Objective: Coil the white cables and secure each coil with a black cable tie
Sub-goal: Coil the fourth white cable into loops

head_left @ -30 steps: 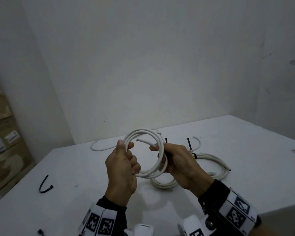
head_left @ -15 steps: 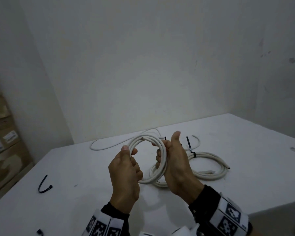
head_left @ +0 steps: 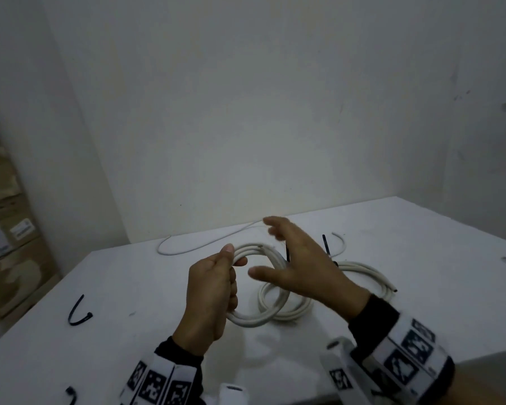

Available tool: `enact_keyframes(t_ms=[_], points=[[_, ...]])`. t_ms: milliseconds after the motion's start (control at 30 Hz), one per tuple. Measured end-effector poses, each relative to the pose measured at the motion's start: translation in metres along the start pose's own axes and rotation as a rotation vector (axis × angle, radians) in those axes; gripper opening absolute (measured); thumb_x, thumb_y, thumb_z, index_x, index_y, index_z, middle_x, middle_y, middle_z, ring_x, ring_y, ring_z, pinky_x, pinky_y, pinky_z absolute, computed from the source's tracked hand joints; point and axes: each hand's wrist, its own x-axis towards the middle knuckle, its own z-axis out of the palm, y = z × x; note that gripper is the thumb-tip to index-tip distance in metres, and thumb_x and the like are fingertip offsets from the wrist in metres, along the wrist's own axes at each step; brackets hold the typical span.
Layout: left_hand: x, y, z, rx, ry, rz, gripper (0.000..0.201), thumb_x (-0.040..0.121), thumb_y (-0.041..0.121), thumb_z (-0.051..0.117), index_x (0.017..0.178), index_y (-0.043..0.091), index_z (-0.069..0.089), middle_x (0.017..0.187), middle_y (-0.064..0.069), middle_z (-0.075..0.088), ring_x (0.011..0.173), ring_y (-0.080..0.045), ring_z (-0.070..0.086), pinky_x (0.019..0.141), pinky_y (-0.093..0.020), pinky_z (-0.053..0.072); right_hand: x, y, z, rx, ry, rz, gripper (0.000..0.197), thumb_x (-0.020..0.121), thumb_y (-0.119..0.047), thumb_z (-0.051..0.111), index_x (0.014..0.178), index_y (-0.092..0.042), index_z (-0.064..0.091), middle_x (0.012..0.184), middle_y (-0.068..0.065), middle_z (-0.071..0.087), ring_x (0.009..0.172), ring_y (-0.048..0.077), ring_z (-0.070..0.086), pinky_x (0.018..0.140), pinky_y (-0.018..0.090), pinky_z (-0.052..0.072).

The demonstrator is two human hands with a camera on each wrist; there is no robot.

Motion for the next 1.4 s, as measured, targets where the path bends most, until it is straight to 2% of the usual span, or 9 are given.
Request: enact_keyframes(t_ms=[133, 200, 300, 433, 633, 733, 867, 1167, 1400], points=[[0.002, 0.005, -0.002, 0.028, -0.015, -0.015, 0.038, 0.098, 0.028, 0.048, 0.085, -0.002, 0.066, 0.044, 0.005, 0.031, 0.035, -0.007, 0.024, 0.036, -0.017, 0.022, 0.014, -0.001, 0.000, 0.235, -0.249, 0.106, 0.008, 0.093, -0.023, 0.056, 0.093, -0.016, 0.052, 0.075, 0.004, 0.064, 0.055, 0.014, 0.064, 0.055, 0.030, 0.055], [0.002, 0.007, -0.003, 0.002, -0.007, -0.018, 0.034, 0.097, 0.026, 0.051, 0.080, 0.000, 0.063, 0.045, 0.004, 0.031, 0.036, -0.007, 0.023, 0.035, -0.017, 0.021, 0.012, 0.001, 0.006, 0.449, -0.238, 0.161, 0.014, 0.096, -0.020, 0.051, 0.084, -0.013, 0.050, 0.062, 0.004, 0.058, 0.045, 0.013, 0.059, 0.050, 0.030, 0.050], [0.004, 0.010, -0.003, 0.021, 0.011, 0.010, 0.028, 0.095, 0.024, 0.055, 0.071, 0.008, 0.052, 0.047, 0.003, 0.031, 0.037, -0.009, 0.023, 0.036, -0.017, 0.021, 0.005, 0.005, 0.015, 0.763, -0.194, 0.204, 0.015, 0.096, -0.017, 0.052, 0.083, -0.009, 0.052, 0.058, 0.002, 0.052, 0.052, 0.013, 0.055, 0.065, 0.039, 0.042], [0.007, 0.014, -0.004, 0.042, 0.012, 0.038, 0.026, 0.094, 0.024, 0.057, 0.074, 0.008, 0.052, 0.049, 0.002, 0.034, 0.037, -0.009, 0.025, 0.037, -0.018, 0.021, 0.005, 0.001, 0.020, 1.034, -0.195, 0.294, 0.015, 0.096, -0.017, 0.050, 0.086, -0.008, 0.055, 0.057, -0.003, 0.044, 0.049, 0.009, 0.044, 0.051, 0.023, 0.042], [0.008, 0.009, -0.011, -0.039, -0.059, 0.037, 0.024, 0.091, 0.029, 0.059, 0.081, 0.007, 0.059, 0.055, -0.002, 0.043, 0.040, -0.010, 0.031, 0.037, -0.020, 0.031, 0.006, -0.005, 0.025, 0.944, -0.090, 0.291, 0.014, 0.098, -0.014, 0.047, 0.085, -0.009, 0.047, 0.055, -0.005, 0.038, 0.046, 0.007, 0.034, 0.046, 0.020, 0.033], [0.007, 0.001, -0.021, -0.085, -0.096, 0.012, 0.029, 0.090, 0.030, 0.059, 0.087, 0.002, 0.065, 0.061, -0.007, 0.059, 0.047, -0.014, 0.052, 0.051, -0.027, 0.054, 0.005, -0.007, 0.028, 0.931, -0.090, 0.303, 0.017, 0.098, -0.013, 0.046, 0.081, -0.010, 0.045, 0.057, -0.004, 0.037, 0.045, 0.007, 0.034, 0.047, 0.022, 0.032], [-0.001, -0.008, -0.035, -0.247, -0.162, -0.141, 0.036, 0.091, 0.035, 0.053, 0.087, 0.000, 0.063, 0.068, -0.011, 0.068, 0.062, -0.025, 0.069, 0.063, -0.033, 0.060, 0.004, -0.009, 0.037, 0.950, -0.043, 0.312, 0.022, 0.098, -0.013, 0.046, 0.076, -0.012, 0.044, 0.053, -0.007, 0.038, 0.043, 0.005, 0.035, 0.047, 0.022, 0.034], [-0.020, -0.022, -0.058, -0.518, -0.049, -0.039, 0.042, 0.096, 0.038, 0.038, 0.104, 0.004, 0.062, 0.051, -0.001, 0.046, 0.043, -0.013, 0.047, 0.055, -0.031, 0.056, 0.010, -0.032, 0.085, 1.102, 0.066, 0.427, 0.024, 0.097, -0.011, 0.046, 0.073, -0.013, 0.042, 0.050, -0.006, 0.036, 0.043, 0.009, 0.031, 0.046, 0.023, 0.034], [-0.019, -0.017, -0.119, -0.447, 0.195, -0.020, 0.042, 0.100, 0.040, 0.038, 0.094, 0.005, 0.061, 0.041, 0.007, 0.023, 0.032, -0.007, 0.020, 0.034, -0.019, 0.027, 0.005, -0.078, 0.148, 1.277, -0.071, 0.550, 0.022, 0.098, -0.011, 0.045, 0.075, -0.012, 0.046, 0.053, -0.003, 0.038, 0.046, 0.011, 0.036, 0.051, 0.026, 0.036]])
